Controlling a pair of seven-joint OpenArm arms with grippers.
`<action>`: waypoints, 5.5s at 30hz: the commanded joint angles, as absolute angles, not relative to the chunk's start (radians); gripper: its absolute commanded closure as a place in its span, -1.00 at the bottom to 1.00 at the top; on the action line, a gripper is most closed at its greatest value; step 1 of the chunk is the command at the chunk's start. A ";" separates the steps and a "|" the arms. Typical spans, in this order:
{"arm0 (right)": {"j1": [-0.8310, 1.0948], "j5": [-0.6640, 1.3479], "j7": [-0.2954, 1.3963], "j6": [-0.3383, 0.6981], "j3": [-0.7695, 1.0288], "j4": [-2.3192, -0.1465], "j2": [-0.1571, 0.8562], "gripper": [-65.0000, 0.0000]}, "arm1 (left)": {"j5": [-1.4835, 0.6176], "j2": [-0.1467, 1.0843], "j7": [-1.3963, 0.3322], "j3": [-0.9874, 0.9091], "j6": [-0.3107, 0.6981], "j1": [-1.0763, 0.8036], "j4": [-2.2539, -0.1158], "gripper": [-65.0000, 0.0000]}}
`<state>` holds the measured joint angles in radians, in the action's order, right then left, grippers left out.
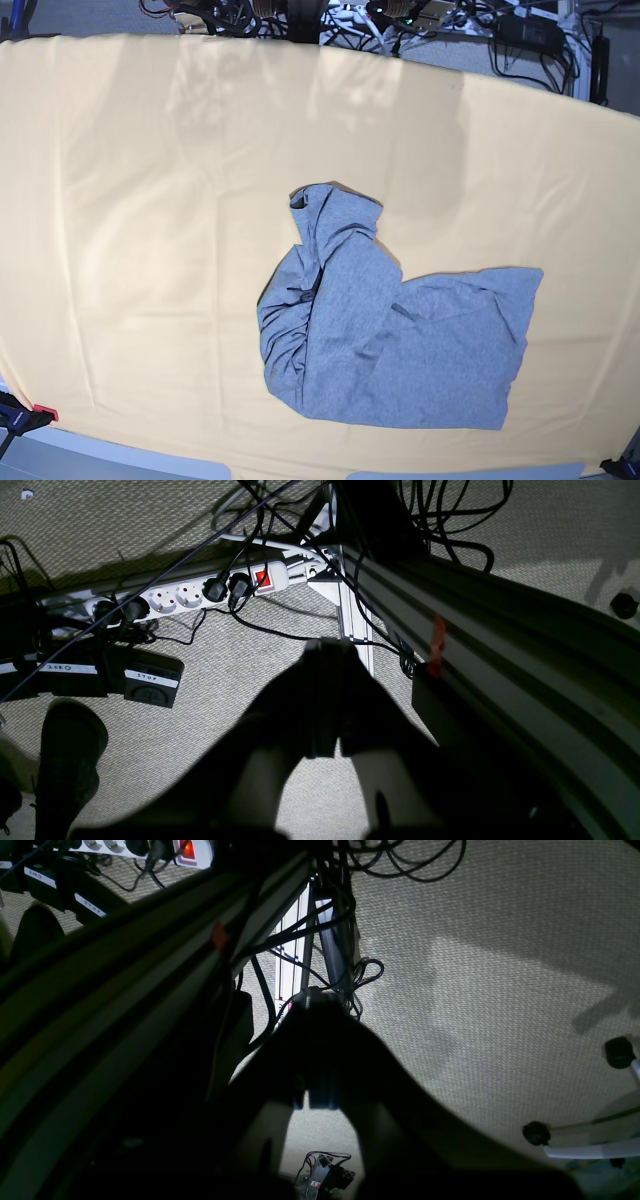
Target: Layout the t-shirt on the table in an organized manner, then fold the t-shirt properly
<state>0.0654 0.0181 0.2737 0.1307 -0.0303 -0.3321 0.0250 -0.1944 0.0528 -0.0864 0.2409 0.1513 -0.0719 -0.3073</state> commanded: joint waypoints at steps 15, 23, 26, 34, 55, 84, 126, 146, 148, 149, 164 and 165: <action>0.061 0.021 0.335 0.131 -0.029 -0.339 0.034 0.97 | -0.192 0.052 -0.088 0.241 0.164 -0.078 -0.314 1.00; 0.061 0.020 0.335 0.131 -0.029 -0.339 0.034 0.97 | -0.192 0.052 -0.087 0.241 0.164 -0.086 -0.315 1.00; 0.061 0.020 0.335 0.131 -0.029 -0.339 0.034 0.97 | -0.192 0.053 -0.088 0.241 0.164 -0.086 -0.319 1.00; 0.061 -0.034 0.359 0.142 -0.029 -0.345 0.034 1.00 | -0.192 0.056 -0.173 0.241 0.164 -0.086 -0.340 1.00; 0.617 0.122 0.651 0.467 -0.029 -1.167 0.166 1.00 | -0.297 0.315 -0.513 0.241 0.199 -0.569 -1.125 1.00; 1.309 0.257 0.761 0.341 0.422 -2.356 0.302 1.00 | -0.540 0.535 -0.721 -0.317 0.307 -1.095 -2.308 1.00; 0.373 0.463 0.568 0.557 -0.039 -2.170 0.262 0.31 | -0.506 0.537 -0.606 -0.348 0.315 -0.445 -1.924 1.00; 0.025 0.524 0.618 0.595 -0.113 -1.612 0.133 -0.12 | -0.479 0.538 -0.628 -0.348 0.315 -0.443 -1.898 1.00; 0.017 0.527 0.636 0.611 -0.113 -1.597 0.123 -0.12 | -0.479 0.538 -0.628 -0.348 0.315 -0.443 -1.898 1.00; 0.017 0.540 0.651 0.637 -0.113 -1.597 0.118 -0.12 | -0.479 0.538 -0.628 -0.348 0.315 -0.442 -1.898 1.00; 0.020 0.647 0.764 0.687 -0.112 -1.671 0.107 -0.12 | -0.479 0.538 -0.629 -0.348 0.315 -0.443 -1.898 1.00; 0.020 0.641 0.764 0.671 -0.112 -1.671 0.099 -0.12 | -0.479 0.538 -0.628 -0.348 0.315 -0.443 -1.898 1.00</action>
<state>0.0383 0.6189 0.7876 0.6613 -0.1143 -1.6558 0.1024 -0.4770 0.5205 -0.6479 -0.3408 0.3157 -0.4458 -1.8824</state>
